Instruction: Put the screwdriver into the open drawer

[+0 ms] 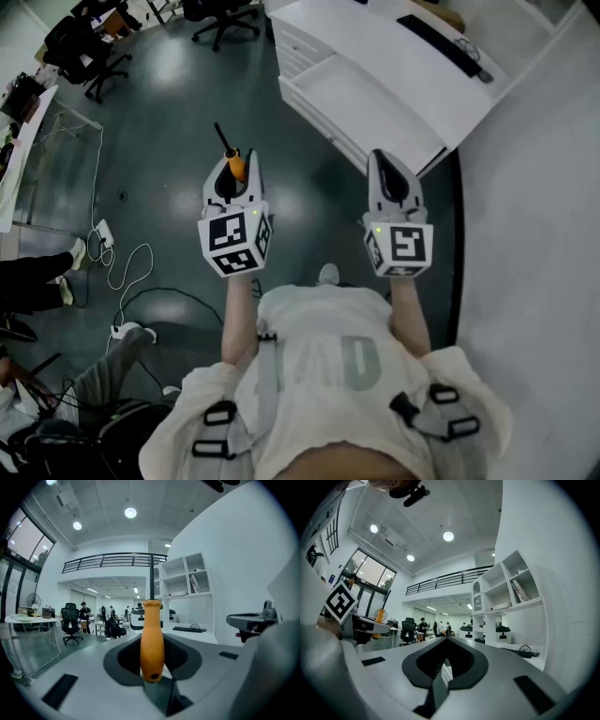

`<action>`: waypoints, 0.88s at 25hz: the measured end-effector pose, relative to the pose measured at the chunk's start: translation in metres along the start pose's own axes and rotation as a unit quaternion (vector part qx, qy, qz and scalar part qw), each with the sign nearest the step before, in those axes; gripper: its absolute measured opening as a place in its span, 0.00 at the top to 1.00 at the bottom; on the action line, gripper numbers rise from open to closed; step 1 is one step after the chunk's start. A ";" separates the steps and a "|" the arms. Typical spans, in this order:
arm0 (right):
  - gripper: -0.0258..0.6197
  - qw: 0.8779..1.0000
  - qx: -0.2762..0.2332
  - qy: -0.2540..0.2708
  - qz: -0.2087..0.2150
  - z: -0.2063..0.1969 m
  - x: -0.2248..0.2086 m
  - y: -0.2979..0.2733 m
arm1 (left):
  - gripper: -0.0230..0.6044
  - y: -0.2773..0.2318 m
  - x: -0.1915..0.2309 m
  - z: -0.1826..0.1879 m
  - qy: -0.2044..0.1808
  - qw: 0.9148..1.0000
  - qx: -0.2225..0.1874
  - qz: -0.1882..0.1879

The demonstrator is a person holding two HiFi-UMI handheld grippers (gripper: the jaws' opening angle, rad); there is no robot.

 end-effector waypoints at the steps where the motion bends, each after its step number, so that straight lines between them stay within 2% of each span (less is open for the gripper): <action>1: 0.95 1.000 0.000 -0.002 0.001 -0.001 -0.001 0.000 | 0.81 0.000 0.000 0.000 0.000 1.000 0.000 0.001; 7: 0.95 1.000 0.008 -0.008 0.011 -0.002 -0.005 0.001 | 0.81 -0.002 -0.003 -0.001 0.000 1.000 0.003 0.002; 15: 0.95 0.998 0.027 -0.054 0.012 -0.023 -0.027 0.003 | 0.81 -0.019 -0.029 -0.008 -0.008 1.000 0.010 -0.014; 22: 0.95 0.995 0.053 -0.074 0.038 -0.045 -0.016 0.009 | 0.81 -0.022 -0.029 -0.027 -0.004 0.999 0.028 -0.015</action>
Point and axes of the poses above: the fingertips, and each gripper's own axes: y backward along the fingers, x to its left, z out of its top, the point moved 4 cm from there along y, backward along the fingers, and after that the axes turned 9 degrees about -x, right-handed, at the moved point
